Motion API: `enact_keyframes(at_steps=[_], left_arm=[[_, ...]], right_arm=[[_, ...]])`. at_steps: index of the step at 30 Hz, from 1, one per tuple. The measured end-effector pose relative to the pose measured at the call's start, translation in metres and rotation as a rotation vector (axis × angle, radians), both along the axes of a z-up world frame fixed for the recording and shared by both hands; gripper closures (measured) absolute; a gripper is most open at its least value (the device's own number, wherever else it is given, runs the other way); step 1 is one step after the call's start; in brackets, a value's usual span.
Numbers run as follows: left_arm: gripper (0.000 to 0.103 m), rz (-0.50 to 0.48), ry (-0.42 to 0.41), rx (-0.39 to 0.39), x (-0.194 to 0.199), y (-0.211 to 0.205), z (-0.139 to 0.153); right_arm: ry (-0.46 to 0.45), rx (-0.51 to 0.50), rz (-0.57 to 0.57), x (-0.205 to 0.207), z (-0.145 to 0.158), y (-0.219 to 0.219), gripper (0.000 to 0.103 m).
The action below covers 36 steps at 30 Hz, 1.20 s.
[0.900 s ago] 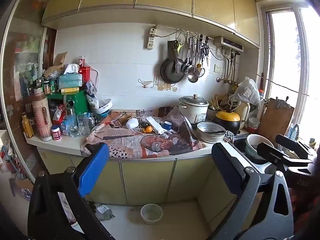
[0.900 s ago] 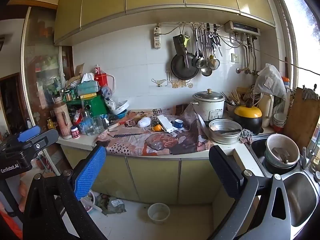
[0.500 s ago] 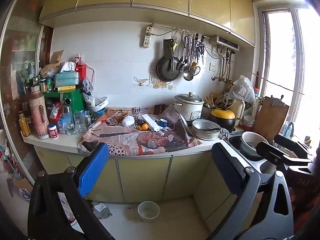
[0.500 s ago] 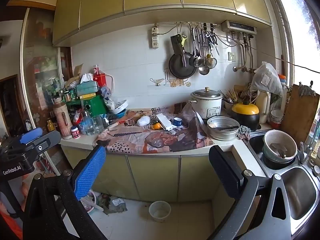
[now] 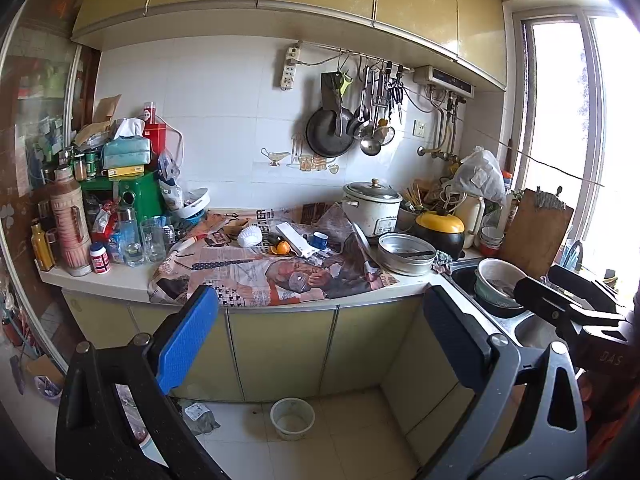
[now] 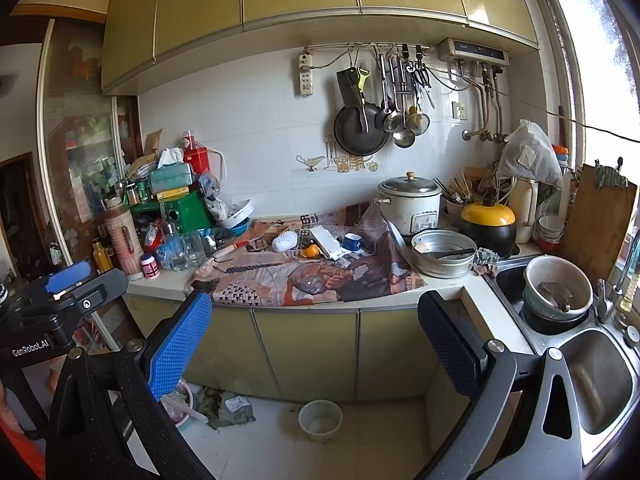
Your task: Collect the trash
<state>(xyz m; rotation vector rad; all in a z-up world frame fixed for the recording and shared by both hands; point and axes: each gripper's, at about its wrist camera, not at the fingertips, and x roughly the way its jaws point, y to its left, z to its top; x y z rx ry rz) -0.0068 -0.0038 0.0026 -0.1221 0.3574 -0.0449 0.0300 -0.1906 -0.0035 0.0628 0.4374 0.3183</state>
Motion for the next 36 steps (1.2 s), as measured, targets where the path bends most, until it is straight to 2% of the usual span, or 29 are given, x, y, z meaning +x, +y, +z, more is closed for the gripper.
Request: enact_keyframes(at_steps=[36], left_arm=[[0.000,0.017,0.013,-0.013,0.013,0.011,-0.009]], right_arm=[[0.006,0.010,0.042,0.008,0.002,0.013,0.001]])
